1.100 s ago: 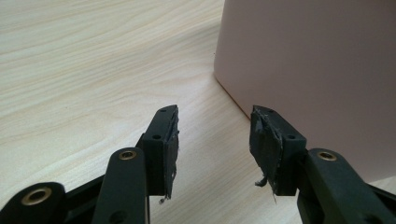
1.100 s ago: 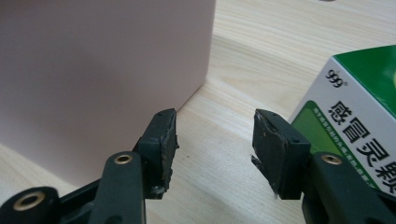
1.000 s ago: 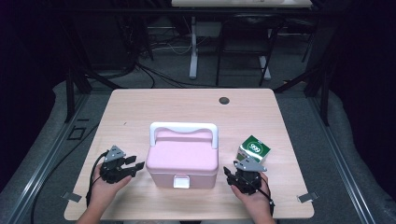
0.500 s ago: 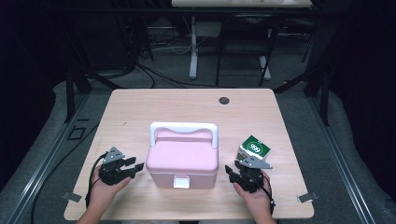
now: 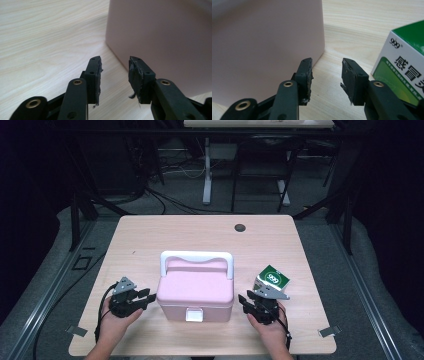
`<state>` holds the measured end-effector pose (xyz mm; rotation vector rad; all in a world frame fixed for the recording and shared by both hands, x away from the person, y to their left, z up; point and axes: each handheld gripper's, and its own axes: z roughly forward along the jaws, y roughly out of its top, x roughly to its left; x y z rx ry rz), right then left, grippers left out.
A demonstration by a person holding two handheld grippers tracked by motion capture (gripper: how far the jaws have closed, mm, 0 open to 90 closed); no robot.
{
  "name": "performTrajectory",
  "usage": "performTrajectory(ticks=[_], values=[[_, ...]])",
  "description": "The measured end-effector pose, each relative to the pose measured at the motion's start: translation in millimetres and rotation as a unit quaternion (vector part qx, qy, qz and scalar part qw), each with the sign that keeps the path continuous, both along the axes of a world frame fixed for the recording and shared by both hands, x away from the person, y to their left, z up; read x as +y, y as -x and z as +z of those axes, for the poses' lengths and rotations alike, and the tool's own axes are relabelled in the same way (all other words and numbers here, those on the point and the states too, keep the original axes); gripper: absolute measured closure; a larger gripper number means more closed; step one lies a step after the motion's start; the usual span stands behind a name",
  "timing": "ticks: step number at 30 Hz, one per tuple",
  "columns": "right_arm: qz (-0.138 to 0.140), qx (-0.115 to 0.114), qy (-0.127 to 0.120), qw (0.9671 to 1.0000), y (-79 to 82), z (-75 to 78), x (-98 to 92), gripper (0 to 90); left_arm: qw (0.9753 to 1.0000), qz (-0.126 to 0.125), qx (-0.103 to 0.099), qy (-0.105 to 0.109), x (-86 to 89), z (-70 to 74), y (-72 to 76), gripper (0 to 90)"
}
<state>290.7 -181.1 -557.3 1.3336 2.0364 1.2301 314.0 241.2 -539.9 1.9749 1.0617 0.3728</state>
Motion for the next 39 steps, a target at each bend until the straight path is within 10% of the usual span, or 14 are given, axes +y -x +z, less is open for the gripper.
performTrajectory(ticks=[39], values=[[0.016,-0.024,-0.021,0.9994,1.8,11.4,18.8,74.1,0.9996,-0.023,-0.014,0.004,-18.9,7.3,2.5,75.8]])
